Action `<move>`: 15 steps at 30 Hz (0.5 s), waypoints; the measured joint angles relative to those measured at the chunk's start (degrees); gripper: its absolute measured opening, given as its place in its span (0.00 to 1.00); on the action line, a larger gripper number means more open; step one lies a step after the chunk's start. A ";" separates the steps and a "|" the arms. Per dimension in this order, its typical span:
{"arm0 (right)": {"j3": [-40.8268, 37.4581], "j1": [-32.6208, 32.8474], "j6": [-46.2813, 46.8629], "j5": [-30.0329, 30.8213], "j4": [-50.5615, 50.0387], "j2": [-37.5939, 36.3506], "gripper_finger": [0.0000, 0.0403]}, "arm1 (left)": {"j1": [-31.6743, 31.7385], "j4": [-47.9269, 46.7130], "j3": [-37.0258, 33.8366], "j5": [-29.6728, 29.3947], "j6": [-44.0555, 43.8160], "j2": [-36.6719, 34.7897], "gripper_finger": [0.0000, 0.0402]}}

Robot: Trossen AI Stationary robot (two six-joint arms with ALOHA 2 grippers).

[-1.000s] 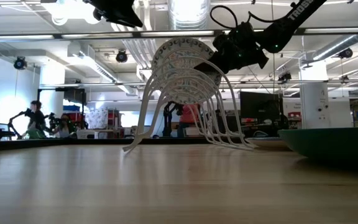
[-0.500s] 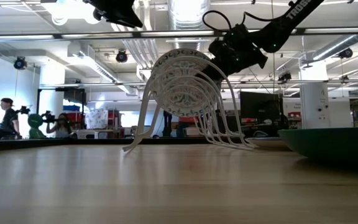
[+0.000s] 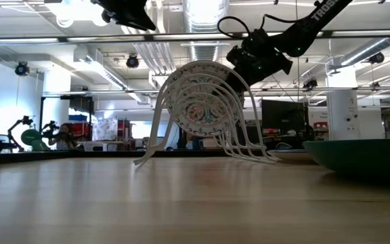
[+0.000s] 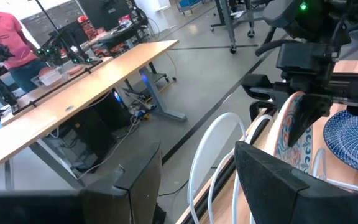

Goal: Sort dishes
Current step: Put the white patterned plate into the dish rack

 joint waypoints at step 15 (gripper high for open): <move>0.04 1.61 -2.03 1.54 -1.80 2.83 0.07 | 0.00 1.88 0.00 -0.42 0.44 1.47 0.48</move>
